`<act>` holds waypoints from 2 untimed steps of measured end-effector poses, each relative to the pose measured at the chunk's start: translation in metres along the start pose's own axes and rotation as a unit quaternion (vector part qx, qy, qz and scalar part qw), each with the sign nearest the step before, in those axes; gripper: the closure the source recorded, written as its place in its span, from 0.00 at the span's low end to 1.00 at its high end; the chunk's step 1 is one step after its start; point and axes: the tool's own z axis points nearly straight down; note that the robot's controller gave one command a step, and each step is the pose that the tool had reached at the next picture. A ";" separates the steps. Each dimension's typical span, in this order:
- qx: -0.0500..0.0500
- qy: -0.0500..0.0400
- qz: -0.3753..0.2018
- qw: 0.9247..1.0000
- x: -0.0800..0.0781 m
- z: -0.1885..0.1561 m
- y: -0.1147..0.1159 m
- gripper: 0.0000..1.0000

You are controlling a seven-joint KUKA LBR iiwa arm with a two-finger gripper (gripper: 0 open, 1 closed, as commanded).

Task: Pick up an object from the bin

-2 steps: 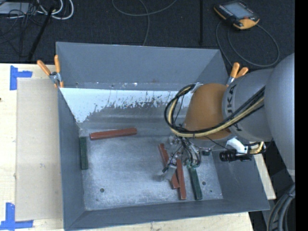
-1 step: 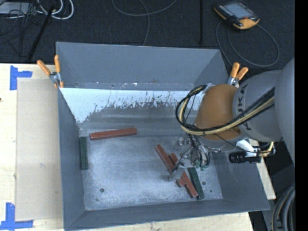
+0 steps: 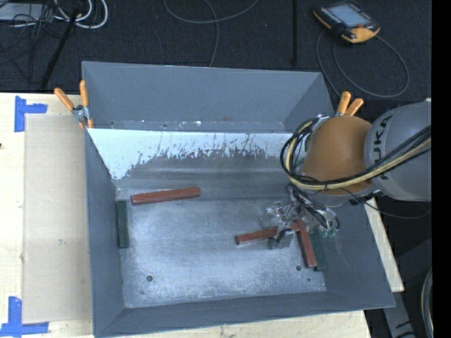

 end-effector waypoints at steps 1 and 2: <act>0.000 0.000 0.001 1.000 0.000 0.000 0.000 1.00; 0.002 -0.004 0.011 1.000 -0.003 -0.188 -0.045 1.00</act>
Offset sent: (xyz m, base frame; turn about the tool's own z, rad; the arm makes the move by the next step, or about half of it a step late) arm 0.0077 -0.0435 0.1838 0.0196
